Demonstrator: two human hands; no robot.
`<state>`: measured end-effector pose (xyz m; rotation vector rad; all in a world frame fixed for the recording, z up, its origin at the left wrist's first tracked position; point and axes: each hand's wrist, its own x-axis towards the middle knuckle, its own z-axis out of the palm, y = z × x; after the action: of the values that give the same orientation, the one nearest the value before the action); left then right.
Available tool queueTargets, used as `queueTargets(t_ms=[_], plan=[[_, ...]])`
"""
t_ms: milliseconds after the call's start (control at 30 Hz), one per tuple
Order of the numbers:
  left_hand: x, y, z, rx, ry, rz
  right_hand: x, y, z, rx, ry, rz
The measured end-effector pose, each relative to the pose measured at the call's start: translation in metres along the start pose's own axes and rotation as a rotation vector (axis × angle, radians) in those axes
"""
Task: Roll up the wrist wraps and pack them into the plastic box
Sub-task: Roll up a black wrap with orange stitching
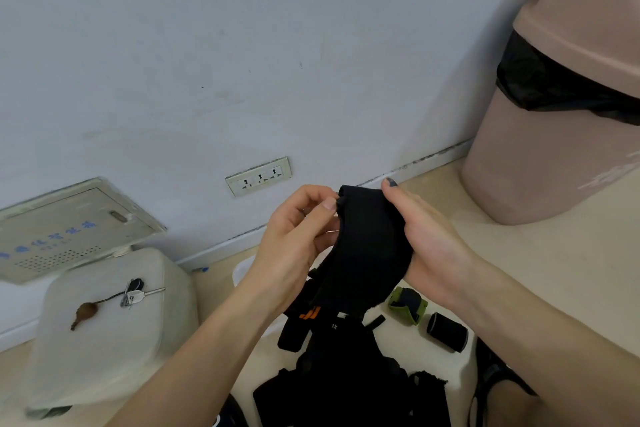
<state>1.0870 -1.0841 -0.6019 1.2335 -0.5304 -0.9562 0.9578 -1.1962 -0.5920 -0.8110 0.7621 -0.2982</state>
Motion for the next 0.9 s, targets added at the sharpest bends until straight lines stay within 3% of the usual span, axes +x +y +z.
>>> queueTargets(t_ms=[267, 900], plan=[[0.000, 0.004, -0.003, 0.239, 0.029, 0.114, -0.002, 0.000, 0.000, 0.010, 0.054, -0.014], [-0.002, 0.009, -0.007, 0.419, -0.038, 0.156, -0.002, 0.006, 0.000, -0.026, 0.000, 0.026]])
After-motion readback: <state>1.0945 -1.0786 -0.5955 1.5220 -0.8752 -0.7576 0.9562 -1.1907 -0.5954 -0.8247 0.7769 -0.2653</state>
